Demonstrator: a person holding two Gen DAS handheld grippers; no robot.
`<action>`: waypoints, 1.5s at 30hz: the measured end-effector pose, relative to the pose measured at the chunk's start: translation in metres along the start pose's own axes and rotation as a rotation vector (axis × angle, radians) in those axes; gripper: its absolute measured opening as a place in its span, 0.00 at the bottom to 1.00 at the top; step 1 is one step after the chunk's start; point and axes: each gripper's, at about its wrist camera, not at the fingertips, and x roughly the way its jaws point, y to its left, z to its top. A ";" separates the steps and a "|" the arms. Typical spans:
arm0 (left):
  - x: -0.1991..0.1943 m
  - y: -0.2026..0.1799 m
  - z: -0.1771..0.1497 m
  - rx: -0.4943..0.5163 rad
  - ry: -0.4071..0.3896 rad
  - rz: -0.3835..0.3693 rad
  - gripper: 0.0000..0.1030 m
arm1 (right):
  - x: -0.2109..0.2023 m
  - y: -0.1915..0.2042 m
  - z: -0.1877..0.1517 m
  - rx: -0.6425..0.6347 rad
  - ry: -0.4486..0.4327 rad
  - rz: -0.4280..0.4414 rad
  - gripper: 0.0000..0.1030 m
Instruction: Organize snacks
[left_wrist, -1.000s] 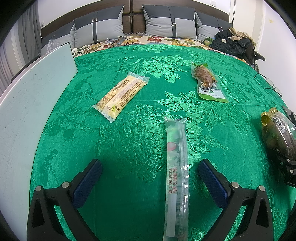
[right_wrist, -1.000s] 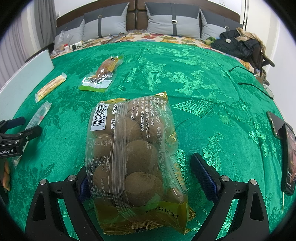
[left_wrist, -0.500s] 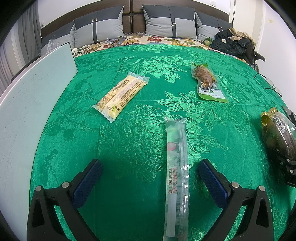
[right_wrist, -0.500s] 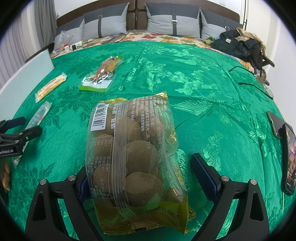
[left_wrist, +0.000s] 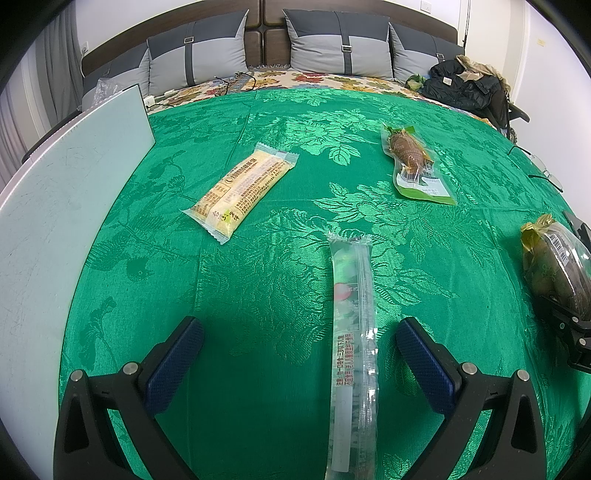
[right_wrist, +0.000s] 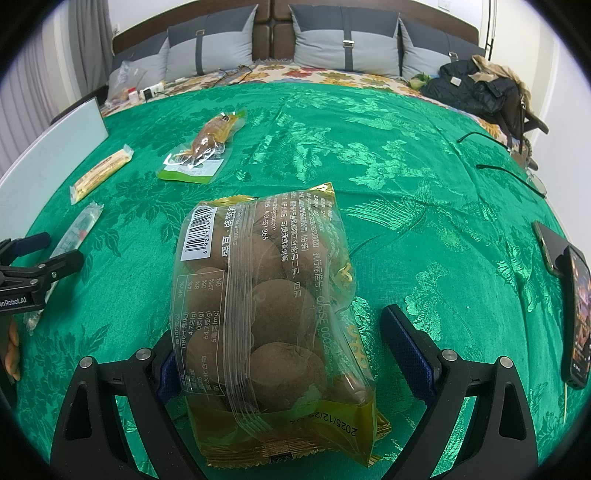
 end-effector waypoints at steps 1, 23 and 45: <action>0.000 0.000 0.000 0.000 0.000 0.000 1.00 | 0.000 0.000 0.000 0.000 0.000 0.000 0.93; 0.000 -0.001 0.000 0.000 0.000 0.000 1.00 | 0.000 0.000 0.000 0.000 0.000 0.000 0.93; -0.015 -0.013 -0.004 0.095 0.142 -0.053 0.73 | 0.000 0.000 0.000 0.000 0.001 0.000 0.93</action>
